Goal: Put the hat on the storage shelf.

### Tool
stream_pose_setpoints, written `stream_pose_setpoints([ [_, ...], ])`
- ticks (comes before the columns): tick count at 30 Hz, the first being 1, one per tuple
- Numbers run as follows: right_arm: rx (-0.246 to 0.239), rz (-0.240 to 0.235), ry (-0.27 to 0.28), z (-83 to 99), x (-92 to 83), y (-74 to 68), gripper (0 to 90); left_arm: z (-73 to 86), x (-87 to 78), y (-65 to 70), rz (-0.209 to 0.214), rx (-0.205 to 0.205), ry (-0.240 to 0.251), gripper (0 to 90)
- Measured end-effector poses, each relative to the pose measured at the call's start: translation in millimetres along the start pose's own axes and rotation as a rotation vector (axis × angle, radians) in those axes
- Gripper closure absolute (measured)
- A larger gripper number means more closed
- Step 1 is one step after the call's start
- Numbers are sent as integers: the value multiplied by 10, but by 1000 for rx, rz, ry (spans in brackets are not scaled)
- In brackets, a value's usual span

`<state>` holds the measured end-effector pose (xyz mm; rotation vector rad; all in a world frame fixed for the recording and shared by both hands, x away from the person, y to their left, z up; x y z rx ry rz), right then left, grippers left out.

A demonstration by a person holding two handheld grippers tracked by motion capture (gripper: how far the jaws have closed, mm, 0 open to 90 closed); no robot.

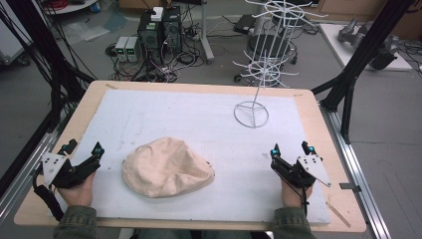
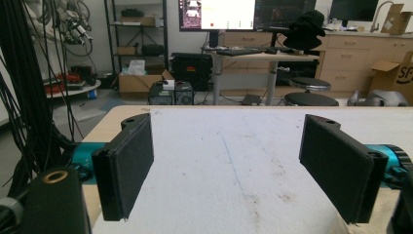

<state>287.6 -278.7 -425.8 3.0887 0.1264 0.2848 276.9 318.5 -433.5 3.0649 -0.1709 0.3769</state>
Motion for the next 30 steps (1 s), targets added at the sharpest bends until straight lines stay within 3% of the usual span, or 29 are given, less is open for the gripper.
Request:
stream_pose_setpoints([
  [21, 2, -2, -15, 14, 5, -13, 112, -9, -13, -20, -3, -5, 1, 206],
  [30, 4, -8, -20, 20, 12, -11, 112, -65, 13, 22, 38, 1, 10, 206],
])
Point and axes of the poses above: each handheld gripper's, and its own axes: x roughly forward along the jaws, z roughly out of its underside, y roughly to its right, the point moved 2 cm from there along x, roughly forward along the jaws, and after that the axes turned 15 degrees about y, right-handed, at the moved point
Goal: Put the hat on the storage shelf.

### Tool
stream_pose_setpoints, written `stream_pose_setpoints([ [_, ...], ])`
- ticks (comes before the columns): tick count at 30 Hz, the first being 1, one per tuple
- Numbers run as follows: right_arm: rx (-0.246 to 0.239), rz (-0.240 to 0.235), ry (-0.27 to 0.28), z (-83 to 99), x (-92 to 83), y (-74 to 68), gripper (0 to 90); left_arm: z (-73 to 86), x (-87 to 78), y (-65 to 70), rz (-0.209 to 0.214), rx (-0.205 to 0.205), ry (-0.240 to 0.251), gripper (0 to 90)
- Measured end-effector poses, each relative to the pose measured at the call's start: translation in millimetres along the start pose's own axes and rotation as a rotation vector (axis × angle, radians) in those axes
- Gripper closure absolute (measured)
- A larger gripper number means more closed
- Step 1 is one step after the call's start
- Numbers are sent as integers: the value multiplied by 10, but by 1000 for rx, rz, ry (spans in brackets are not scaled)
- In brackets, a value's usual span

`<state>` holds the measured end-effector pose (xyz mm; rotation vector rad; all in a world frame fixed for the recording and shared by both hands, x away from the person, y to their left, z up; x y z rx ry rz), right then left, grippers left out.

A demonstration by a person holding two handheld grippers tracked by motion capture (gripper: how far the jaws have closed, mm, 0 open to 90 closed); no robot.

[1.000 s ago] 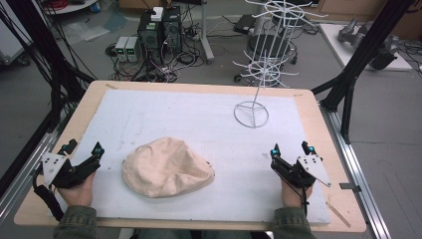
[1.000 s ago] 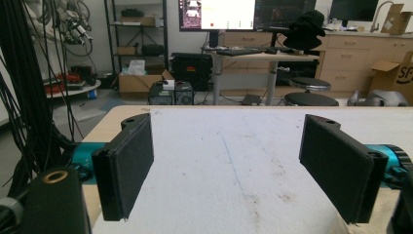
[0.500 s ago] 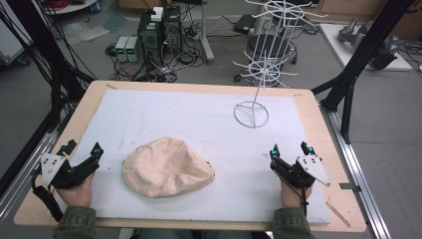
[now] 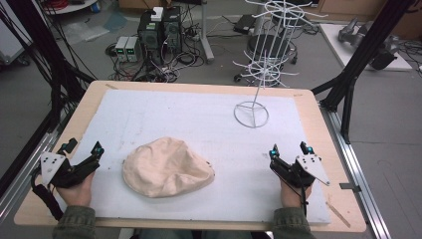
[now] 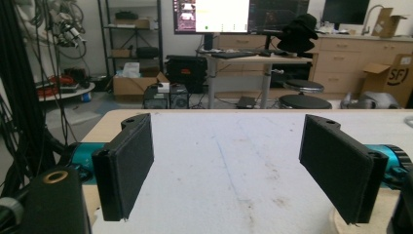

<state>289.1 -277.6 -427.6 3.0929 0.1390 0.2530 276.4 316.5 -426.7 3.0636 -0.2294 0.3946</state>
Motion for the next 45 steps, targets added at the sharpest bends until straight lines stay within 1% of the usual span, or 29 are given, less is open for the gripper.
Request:
stream_pose_setpoints([
  [3, 3, -4, 0, -1, -1, 1, 112, -51, 10, 16, 22, 4, 2, 203],
  [5, 6, -4, -4, 2, 1, 1, 112, -92, 12, 16, 31, -2, 6, 203],
  [6, 10, -4, -5, 3, 2, 0, 112, -126, 16, 16, 42, -5, 6, 203],
  [8, 8, -6, -4, 3, 4, 3, 112, -146, 19, 19, 48, -7, 6, 203],
  [10, 10, -6, -5, 4, 3, 3, 112, -192, 26, 28, 60, -10, -3, 203],
  [11, 10, -8, -5, 3, 3, 2, 112, -226, 36, 38, 69, -18, -5, 203],
  [12, 17, -7, -11, 4, -1, -5, 112, -226, 36, 38, 69, -18, -5, 204],
  [14, 13, -12, -12, 6, 2, -3, 113, -272, 52, 66, 102, -46, -13, 204],
  [15, 13, -12, -12, 6, 2, -3, 113, -272, 52, 66, 102, -46, -13, 204],
  [17, 7, -15, -11, 8, 5, -4, 113, -289, 70, 91, 123, -53, -22, 203],
  [19, 11, -17, -12, 9, 5, -9, 112, -306, 91, 113, 140, -52, -33, 203],
  [20, 13, -19, -15, 10, 5, -13, 113, -323, 112, 126, 160, -52, -42, 203],
  [22, 13, -22, -23, 16, 9, -18, 112, -355, 147, 141, 183, -47, -53, 204],
  [24, 12, -31, -31, 22, 13, -31, 112, -401, 195, 151, 219, -63, -72, 204],
  [28, 9, -29, -28, 18, 10, -34, 113, -453, 260, 172, 277, -87, -79, 211],
  [29, 0, -30, -30, 19, 12, -35, 113, -464, 273, 174, 287, -94, -72, 231],
  [31, 2, -34, -34, 20, 10, -44, 113, -493, 317, 174, 308, -95, -67, 232],
  [32, 2, -34, -34, 20, 10, -44, 113, -493, 317, 174, 308, -95, -67, 232],
  [35, -5, -40, -30, 18, 13, -48, 113, -516, 390, 188, 342, -98, -92, 226],
  [37, -3, -40, -32, 20, 16, -49, 112, -523, 444, 211, 368, -84, -122, 209],
  [40, 3, -47, -30, 17, 12, -49, 112, -535, 525, 258, 420, -66, -146, 209],
  [41, 3, -47, -30, 17, 12, -49, 112, -536, 560, 273, 440, -68, -159, 209],
  [43, 1, -50, -29, 16, 12, -50, 112, -546, 627, 299, 477, -59, -189, 208],
  [45, 6, -52, -30, 19, 14, -53, 112, -552, 692, 328, 492, -53, -209, 208],
])
Point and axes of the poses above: each handheld gripper's, and its own axes: x roughly forward along the jaws, z roughly out of its underside, y roughly to its right, the point moved 2 cm from there along x, roughly forward along the jaws, and after that the axes turned 15 degrees about y, right-handed, at the moved point
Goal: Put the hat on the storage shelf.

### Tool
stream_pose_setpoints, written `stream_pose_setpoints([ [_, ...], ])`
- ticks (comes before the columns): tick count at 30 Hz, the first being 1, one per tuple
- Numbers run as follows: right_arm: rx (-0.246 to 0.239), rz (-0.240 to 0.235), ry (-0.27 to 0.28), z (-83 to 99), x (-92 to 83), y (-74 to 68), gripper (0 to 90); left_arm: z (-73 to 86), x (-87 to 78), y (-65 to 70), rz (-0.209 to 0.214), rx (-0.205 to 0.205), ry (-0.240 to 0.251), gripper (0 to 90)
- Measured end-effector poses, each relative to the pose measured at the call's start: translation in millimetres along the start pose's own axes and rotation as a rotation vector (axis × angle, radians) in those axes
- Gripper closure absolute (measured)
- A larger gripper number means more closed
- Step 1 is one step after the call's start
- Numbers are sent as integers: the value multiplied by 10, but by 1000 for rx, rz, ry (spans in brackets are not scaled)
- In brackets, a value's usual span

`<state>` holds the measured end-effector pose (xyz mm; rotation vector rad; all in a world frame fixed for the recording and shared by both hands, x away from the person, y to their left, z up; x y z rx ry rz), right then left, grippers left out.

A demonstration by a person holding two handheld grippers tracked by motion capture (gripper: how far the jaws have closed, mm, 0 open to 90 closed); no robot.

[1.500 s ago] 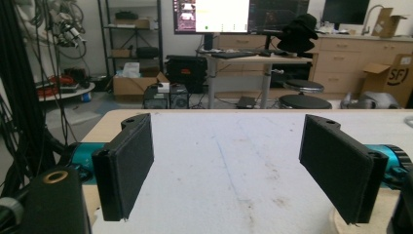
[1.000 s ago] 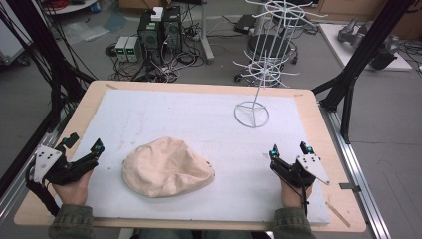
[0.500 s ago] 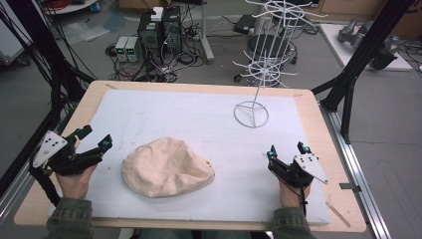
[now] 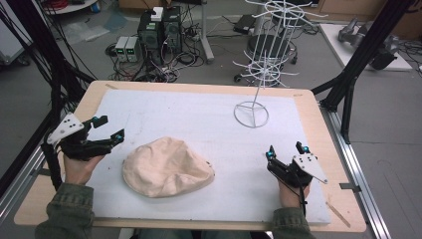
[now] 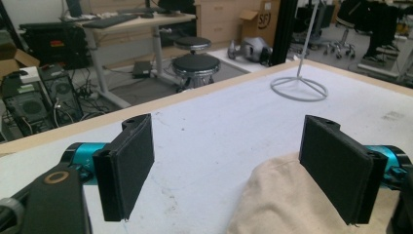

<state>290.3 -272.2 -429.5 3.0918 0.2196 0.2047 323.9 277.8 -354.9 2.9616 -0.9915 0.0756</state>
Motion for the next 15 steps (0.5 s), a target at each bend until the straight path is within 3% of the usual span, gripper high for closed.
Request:
stream_pose_setpoints([
  [5, -2, -6, 0, 0, 5, 8, 113, -6, 162, 5, 48, 17, -33, 206],
  [11, -3, -19, -4, -1, 9, -19, 112, 20, 279, 37, 87, 9, -55, 205],
  [15, -16, -32, -1, -1, 20, -35, 112, 100, 372, 70, 117, 13, -105, 205],
])
Point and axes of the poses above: each handheld gripper's, and its own axes: x roughly forward along the jaws, z roughly out of its underside, y roughly to its right, the point moved 2 cm from there along x, roughly forward along the jaws, and after that the axes turned 15 degrees about y, right-handed, at the moved point
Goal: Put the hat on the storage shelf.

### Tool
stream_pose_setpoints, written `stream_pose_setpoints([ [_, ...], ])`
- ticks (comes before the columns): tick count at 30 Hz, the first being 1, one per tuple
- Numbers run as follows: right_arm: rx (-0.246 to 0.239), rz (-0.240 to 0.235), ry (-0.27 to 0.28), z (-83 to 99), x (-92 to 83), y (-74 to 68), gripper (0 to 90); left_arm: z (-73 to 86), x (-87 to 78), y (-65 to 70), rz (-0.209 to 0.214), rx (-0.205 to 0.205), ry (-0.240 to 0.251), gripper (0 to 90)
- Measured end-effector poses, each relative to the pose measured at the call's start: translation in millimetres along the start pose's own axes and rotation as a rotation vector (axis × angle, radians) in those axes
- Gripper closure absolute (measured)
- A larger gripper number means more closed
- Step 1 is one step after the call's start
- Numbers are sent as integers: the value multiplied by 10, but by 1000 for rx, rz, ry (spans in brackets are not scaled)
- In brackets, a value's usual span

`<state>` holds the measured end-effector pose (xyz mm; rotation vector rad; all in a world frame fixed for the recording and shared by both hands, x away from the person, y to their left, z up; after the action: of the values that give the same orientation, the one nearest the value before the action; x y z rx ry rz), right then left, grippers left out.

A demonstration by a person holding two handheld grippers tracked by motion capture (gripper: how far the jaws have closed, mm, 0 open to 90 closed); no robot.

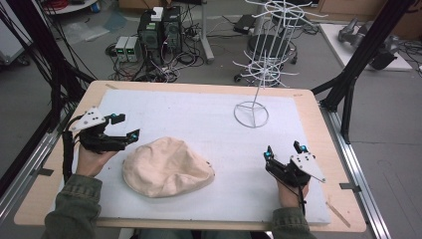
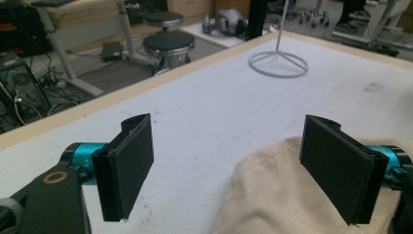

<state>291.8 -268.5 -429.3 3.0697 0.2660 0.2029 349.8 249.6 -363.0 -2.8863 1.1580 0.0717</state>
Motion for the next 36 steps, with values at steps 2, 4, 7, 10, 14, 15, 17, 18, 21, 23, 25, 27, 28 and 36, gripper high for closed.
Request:
stream_pose_setpoints([
  [2, 7, -1, -4, -1, -3, -11, 112, 25, 41, -5, 18, -10, -12, 207],
  [4, 3, -3, -1, -1, 0, -10, 112, 47, 77, -6, 32, -20, -21, 211],
  [7, 3, -5, -2, -1, 1, -11, 112, 119, 162, 8, 59, -21, -73, 222],
  [10, 1, -6, -3, -1, 3, -12, 113, 208, 258, 44, 88, -8, -137, 209],
  [14, -2, -10, -2, -1, 4, -16, 112, 288, 369, 97, 127, -17, -183, 211],
  [15, -2, -10, -2, -1, 4, -16, 112, 315, 397, 103, 133, -17, -197, 211],
  [17, 0, -12, -3, -1, 2, -18, 112, 351, 429, 103, 138, -18, -217, 211],
  [18, 0, -12, -3, -1, 2, -18, 112, 362, 441, 103, 141, -17, -223, 211],
  [21, 0, -14, -7, 3, 7, -18, 112, 376, 470, 106, 149, -14, -229, 213],
  [23, 0, -16, -8, 4, 8, -19, 112, 376, 506, 115, 152, 0, -253, 213],
  [25, 2, -16, -8, 4, 7, -23, 112, 371, 545, 130, 171, 3, -274, 214],
  [27, 4, -19, -6, 3, 8, -27, 113, 373, 606, 156, 186, 25, -310, 213],
  [28, 4, -19, -6, 3, 8, -27, 113, 376, 627, 164, 187, 28, -314, 213],
  [36, 3, -20, -7, 1, 6, -6, 112, 523, 761, 132, 206, 34, -401, 215],
])
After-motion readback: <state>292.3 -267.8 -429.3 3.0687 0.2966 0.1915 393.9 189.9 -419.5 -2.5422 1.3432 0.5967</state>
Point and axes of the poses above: each handheld gripper's, and its own axes: x roughly forward along the jaws, z roughly out of its underside, y roughly to its right, the point moved 2 cm from there along x, roughly forward along the jaws, and after that the axes turned 15 degrees about y, right-handed, at the moved point
